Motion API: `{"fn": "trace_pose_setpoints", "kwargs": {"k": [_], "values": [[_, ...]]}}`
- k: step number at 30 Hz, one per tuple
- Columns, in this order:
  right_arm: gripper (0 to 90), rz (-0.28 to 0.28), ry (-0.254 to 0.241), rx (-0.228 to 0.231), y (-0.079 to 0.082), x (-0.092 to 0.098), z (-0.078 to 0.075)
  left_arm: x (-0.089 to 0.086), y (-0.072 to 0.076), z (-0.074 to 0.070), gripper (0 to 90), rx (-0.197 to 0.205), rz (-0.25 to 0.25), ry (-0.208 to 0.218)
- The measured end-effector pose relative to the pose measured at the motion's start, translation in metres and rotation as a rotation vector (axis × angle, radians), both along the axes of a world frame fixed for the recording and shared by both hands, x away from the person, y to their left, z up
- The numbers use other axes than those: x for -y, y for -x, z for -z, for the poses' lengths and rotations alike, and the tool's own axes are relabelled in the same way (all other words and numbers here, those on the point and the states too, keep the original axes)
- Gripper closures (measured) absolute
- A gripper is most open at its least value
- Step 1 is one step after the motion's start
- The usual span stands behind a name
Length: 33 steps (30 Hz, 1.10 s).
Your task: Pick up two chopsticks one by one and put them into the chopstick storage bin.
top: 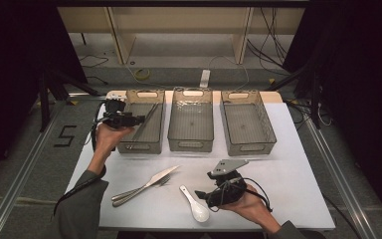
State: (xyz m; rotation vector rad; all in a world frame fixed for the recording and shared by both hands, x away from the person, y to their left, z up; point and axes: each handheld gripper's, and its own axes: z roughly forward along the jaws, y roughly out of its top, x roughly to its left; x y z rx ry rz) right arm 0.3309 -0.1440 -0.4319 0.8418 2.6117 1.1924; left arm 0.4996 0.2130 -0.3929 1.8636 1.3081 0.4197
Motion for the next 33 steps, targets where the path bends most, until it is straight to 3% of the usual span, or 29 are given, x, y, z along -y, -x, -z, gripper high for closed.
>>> {"fn": "trace_pose_setpoints", "kwargs": {"k": [3, 5, 7, 10, 18, 28, 33], "values": [[26.8, 0.000, 0.008, 0.001, 0.000, -0.002, 0.001, -0.002, 0.018, -0.003, 32.2, 0.024, 0.020, 0.057], [28.1, 0.003, 0.008, 0.006, 0.000, -0.002, 0.000, -0.001, 0.025, -0.006, 29.7, 0.020, 0.033, 0.026], [28.7, 0.012, -0.005, 0.004, -0.001, -0.002, 0.000, 0.000, 0.034, -0.008, 28.7, 0.039, 0.043, 0.048], [28.9, 0.016, -0.005, 0.001, -0.003, -0.003, 0.002, 0.005, 0.045, -0.009, 26.6, 0.077, 0.055, -0.005], [29.4, 0.027, 0.007, -0.018, -0.008, -0.010, 0.004, 0.008, 0.066, -0.006, 19.9, 0.067, 0.146, 0.123], [27.6, 0.025, 0.018, -0.055, -0.013, -0.013, 0.009, 0.011, 0.088, 0.010, 15.3, 0.069, 0.190, 0.151], [26.3, 0.026, 0.031, -0.071, -0.015, -0.015, 0.010, 0.013, 0.099, 0.015, 14.5, 0.080, 0.195, 0.125]]}}
